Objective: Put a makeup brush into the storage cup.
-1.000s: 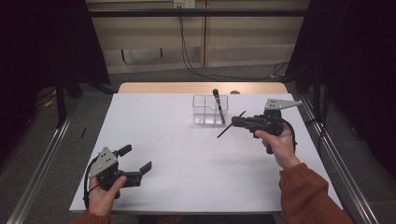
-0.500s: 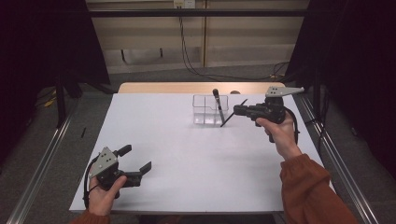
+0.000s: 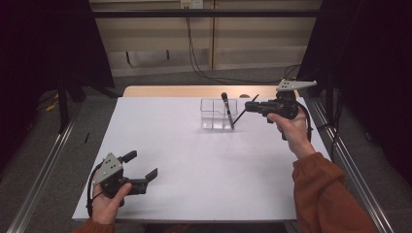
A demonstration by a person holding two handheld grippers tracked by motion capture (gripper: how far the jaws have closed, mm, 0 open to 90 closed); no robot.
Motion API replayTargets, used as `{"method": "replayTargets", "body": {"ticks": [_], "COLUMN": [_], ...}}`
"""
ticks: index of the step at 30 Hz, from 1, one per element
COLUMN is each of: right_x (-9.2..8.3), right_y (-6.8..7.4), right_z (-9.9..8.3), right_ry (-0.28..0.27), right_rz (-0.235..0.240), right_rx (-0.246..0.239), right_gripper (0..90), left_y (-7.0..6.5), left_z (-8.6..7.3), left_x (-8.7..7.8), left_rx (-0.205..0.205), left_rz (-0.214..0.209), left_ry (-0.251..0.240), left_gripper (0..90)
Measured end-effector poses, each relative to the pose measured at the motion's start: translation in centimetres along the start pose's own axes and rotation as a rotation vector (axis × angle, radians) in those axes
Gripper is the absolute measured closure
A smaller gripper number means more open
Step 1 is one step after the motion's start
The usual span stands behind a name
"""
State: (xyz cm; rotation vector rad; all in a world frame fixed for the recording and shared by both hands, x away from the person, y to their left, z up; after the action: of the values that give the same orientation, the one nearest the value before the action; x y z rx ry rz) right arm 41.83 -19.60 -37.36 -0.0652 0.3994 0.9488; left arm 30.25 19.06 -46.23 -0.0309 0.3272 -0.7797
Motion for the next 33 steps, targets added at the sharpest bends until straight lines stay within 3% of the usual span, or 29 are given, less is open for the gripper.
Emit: {"method": "replayTargets", "body": {"ticks": [13,25,33], "right_x": [0.2,2.1,3.5], "right_y": [-1.3,-2.7,-3.5], "right_z": [1.3,1.8,2.0], "right_ry": [0.051,0.097,0.158], "right_rz": [-0.032,-0.059,-0.062], "right_rx": [-0.019,-0.018,-0.025], "right_gripper": [86.2,86.2,86.2], "left_y": [0.0,-0.1,-0.2], "left_z": [0.0,0.0,0.0], "left_x": [0.1,0.2,0.2], "left_rx": [0.011,0.017,0.023], "left_rz": [-0.004,-0.009,-0.014], "left_ry": [0.005,0.009,0.012], "left_gripper": [3.0,3.0,2.6]}}
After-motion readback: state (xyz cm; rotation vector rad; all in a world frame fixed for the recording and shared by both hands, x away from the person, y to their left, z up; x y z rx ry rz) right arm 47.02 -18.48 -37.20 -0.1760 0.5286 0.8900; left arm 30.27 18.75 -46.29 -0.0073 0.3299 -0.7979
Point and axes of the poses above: each handheld gripper's, and its own axes: x roughly forward along the jaws, z roughly out of its top, y roughly to its left, the point moved 7 cm from there along x, roughly forward along the jaws, and after that the axes turned 5 degrees about -x, right-handed, at the moved point
